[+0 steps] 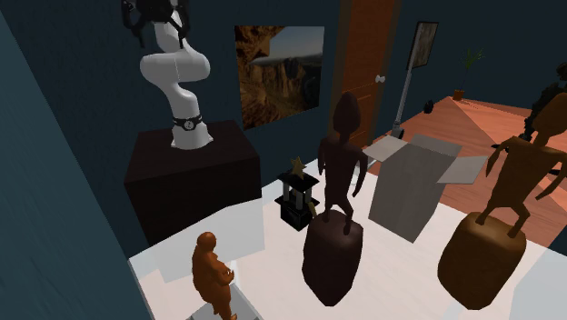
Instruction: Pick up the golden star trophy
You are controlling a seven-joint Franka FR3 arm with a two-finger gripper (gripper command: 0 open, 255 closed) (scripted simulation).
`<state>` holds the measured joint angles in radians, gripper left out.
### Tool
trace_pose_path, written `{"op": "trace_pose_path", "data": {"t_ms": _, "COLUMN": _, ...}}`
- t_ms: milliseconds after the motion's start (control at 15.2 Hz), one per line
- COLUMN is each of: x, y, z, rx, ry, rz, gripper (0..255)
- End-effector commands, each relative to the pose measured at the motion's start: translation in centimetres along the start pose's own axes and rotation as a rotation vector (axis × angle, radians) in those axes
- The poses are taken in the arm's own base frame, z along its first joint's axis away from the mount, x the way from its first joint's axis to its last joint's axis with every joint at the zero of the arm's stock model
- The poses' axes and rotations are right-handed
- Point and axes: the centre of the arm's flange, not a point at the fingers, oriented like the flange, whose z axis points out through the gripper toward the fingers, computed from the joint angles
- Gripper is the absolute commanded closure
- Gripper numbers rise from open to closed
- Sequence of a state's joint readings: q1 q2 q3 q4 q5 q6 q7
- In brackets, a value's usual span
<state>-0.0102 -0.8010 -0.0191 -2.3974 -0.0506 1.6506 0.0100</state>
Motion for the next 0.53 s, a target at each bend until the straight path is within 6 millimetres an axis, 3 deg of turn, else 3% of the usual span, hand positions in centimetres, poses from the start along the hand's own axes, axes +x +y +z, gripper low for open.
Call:
{"op": "trace_pose_path", "data": {"t_ms": 0, "x": 0.0, "y": 0.0, "z": 0.0, "rx": 0.000, "ry": 0.000, "rz": 0.000, "gripper": 0}}
{"op": "trace_pose_path", "data": {"t_ms": 462, "x": 2.1, "y": -6.4, "z": 6.3, "rx": 0.001, "ry": -0.009, "rz": -0.032, "gripper": 0}}
